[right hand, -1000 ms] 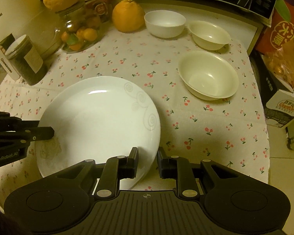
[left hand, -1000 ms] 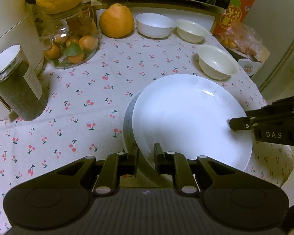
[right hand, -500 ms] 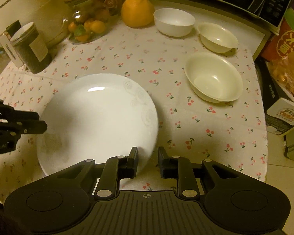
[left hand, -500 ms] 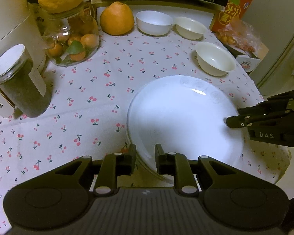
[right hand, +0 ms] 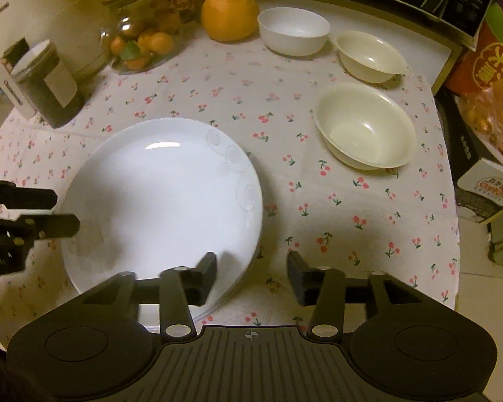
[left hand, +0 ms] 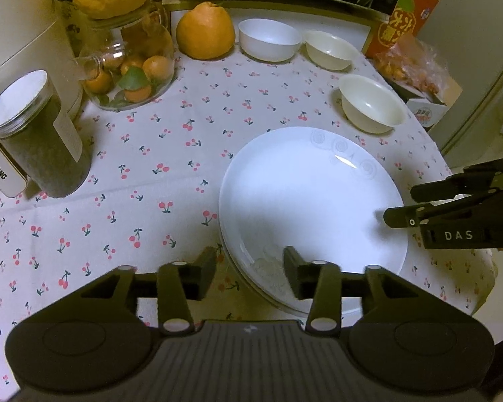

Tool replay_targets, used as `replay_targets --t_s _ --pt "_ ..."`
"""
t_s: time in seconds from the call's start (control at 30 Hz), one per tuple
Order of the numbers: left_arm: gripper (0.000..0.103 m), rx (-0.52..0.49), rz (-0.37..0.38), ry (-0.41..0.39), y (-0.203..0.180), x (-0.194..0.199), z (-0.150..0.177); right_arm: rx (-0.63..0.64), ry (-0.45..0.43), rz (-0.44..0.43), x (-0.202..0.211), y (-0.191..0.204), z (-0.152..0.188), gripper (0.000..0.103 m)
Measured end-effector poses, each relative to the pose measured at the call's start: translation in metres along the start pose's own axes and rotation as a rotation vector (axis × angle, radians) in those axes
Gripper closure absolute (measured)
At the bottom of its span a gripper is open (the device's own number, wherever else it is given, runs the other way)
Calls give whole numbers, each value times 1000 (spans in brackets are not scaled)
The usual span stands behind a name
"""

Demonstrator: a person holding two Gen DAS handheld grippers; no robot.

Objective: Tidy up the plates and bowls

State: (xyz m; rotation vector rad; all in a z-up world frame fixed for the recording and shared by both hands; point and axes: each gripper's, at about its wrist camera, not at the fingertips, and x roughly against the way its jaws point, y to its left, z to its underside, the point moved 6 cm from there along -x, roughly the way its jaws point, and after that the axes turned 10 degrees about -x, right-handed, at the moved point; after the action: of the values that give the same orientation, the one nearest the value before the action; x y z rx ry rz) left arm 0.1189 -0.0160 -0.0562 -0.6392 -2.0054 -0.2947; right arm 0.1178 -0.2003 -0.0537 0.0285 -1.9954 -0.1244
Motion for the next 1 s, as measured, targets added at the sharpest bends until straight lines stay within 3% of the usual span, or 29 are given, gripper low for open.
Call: replay_targets --t_s 0.2,0.37,0.67,1.0 --pt "39 22 -1 -17 2 1 -4 -28 -28 -14 7 -5 -7 36" --pt "18 57 -15 -56 4 3 -11 -101 -68 -51 18 -23 -17 32" --pt "4 102 -23 -112 3 4 -33 -252 -151 -88 31 -66 -38 24" --pt "2 186 -57 -170 10 2 -84 -287 -236 -135 42 -72 -86 20"
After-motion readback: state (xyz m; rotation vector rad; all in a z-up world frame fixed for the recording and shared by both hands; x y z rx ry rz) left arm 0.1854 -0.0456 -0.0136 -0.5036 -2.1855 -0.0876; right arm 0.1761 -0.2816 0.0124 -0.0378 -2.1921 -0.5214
